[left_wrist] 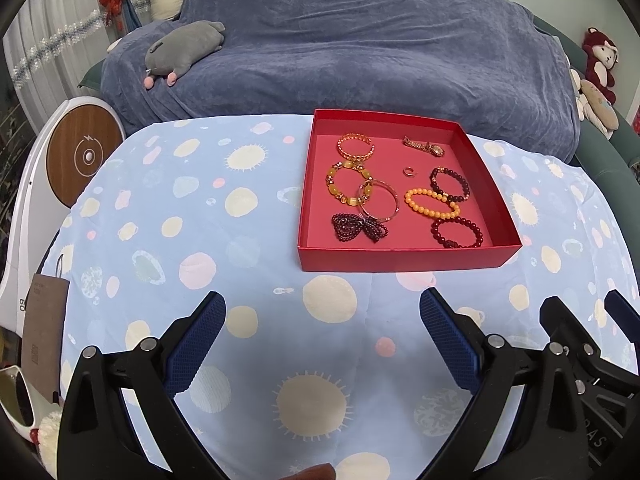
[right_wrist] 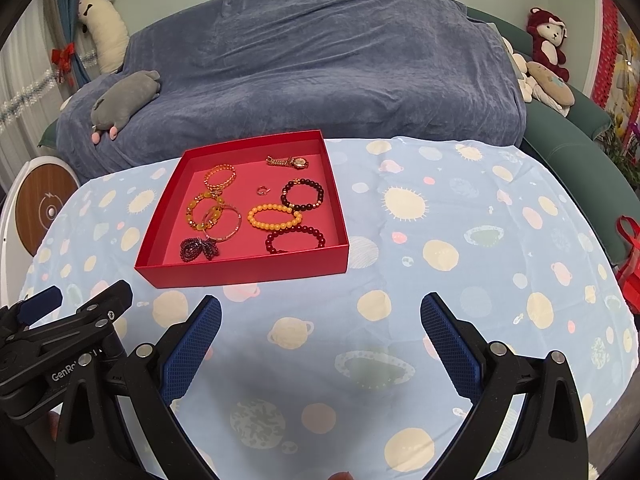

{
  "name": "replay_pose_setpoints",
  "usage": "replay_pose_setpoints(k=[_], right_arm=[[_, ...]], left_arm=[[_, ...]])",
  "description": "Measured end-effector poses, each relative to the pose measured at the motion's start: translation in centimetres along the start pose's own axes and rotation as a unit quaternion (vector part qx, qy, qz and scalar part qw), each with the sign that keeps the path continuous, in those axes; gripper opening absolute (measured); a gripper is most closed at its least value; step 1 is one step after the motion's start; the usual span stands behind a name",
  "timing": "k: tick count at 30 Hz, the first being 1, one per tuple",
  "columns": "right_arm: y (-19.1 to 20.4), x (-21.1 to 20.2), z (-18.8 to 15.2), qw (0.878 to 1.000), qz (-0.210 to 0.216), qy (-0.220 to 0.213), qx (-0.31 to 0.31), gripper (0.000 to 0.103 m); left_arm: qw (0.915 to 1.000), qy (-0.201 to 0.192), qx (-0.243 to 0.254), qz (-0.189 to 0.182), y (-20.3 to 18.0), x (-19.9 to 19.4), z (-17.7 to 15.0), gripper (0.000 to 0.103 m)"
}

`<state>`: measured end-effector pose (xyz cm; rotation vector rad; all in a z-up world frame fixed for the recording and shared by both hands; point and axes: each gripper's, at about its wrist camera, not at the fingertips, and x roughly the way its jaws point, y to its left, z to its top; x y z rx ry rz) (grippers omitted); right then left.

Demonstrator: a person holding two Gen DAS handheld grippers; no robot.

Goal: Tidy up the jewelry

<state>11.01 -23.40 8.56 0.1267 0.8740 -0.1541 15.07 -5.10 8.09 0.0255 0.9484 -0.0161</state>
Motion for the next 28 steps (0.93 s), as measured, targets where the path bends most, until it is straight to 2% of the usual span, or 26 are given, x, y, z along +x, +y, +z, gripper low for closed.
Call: replay_pose_setpoints(k=[15, 28], right_arm=[[0.09, -0.16, 0.32, 1.0, 0.0, 0.001, -0.002, 0.096], [0.09, -0.03, 0.15, 1.0, -0.001, 0.0, -0.003, 0.096]], left_arm=[[0.9999, -0.008, -0.001, 0.012, -0.19, 0.05, -0.35, 0.093], [1.0, -0.005, 0.003, 0.005, -0.31, 0.05, -0.29, 0.093]])
